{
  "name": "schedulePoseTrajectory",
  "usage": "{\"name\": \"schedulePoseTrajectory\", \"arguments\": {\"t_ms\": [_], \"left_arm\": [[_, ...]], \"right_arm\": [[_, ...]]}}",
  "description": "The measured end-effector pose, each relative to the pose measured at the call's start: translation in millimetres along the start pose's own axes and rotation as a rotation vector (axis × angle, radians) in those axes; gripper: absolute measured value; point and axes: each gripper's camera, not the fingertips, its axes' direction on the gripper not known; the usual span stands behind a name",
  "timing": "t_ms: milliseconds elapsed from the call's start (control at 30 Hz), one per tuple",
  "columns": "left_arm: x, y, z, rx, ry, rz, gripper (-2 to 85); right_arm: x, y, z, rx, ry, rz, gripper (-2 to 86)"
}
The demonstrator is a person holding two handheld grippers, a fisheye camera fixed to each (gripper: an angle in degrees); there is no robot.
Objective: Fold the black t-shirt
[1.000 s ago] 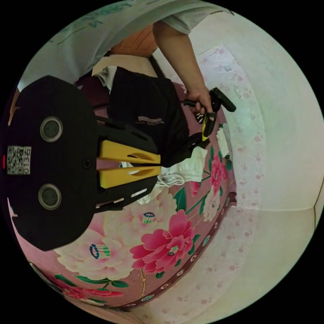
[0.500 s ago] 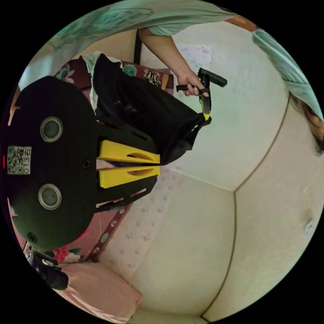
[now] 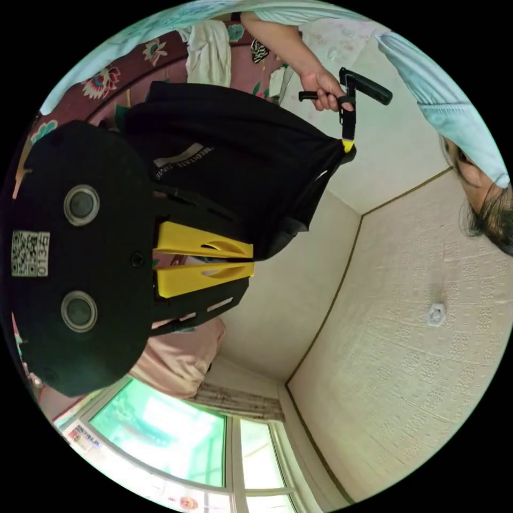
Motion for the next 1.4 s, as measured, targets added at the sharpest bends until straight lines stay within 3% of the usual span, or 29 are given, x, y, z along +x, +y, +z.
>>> {"name": "schedulePoseTrajectory", "arguments": {"t_ms": [200, 433, 533, 633, 733, 900, 1067, 1133, 1267, 1400], "left_arm": [[52.0, 20.1, 106.3, -0.081, 0.177, -0.042, 0.2], [43.9, 51.7, 316.3, -0.158, 0.413, -0.257, 0.2], [44.6, 29.4, 363.1, -0.073, 0.520, -0.303, 0.2], [56.7, -1.8, 355.2, 0.111, 0.536, -0.151, 0.2], [58.2, 0.2, 342.4, 0.200, 0.556, -0.052, 0.2], [20.7, 75.8, 353.0, 0.055, 0.578, -0.056, 0.2], [-50.4, 247.5, 383.2, -0.375, 0.508, -0.238, 0.3], [-70.2, 316.6, 392.3, -0.568, 0.446, -0.294, 0.3], [-116.9, 467.9, 403.9, -0.980, 0.237, -0.431, 0.8], [-166.4, 563.5, 390.2, -1.156, 0.028, -0.650, 2.4]], "right_arm": [[91.4, 26.1, -65.6, -0.154, 0.204, -0.057, 0.7], [222.2, 78.3, -4.2, -0.461, 0.323, -0.102, 0.7], [277.4, 56.6, -29.2, -0.415, 0.351, -0.037, 0.7], [279.7, 32.0, -83.9, -0.291, 0.489, -0.108, 0.7], [253.3, 26.3, -132.4, -0.207, 0.480, -0.129, 0.6], [175.9, 65.4, -135.0, -0.319, 0.117, -0.130, 0.7], [46.8, 183.9, -19.3, -0.527, -0.522, 0.101, 1.1], [-11.6, 247.7, 34.2, -0.604, -0.664, 0.210, 1.1], [-166.7, 381.6, 134.2, -0.729, -0.794, 0.367, 1.3], [-300.1, 441.1, 204.7, -0.841, -0.936, 0.329, 1.7]]}}
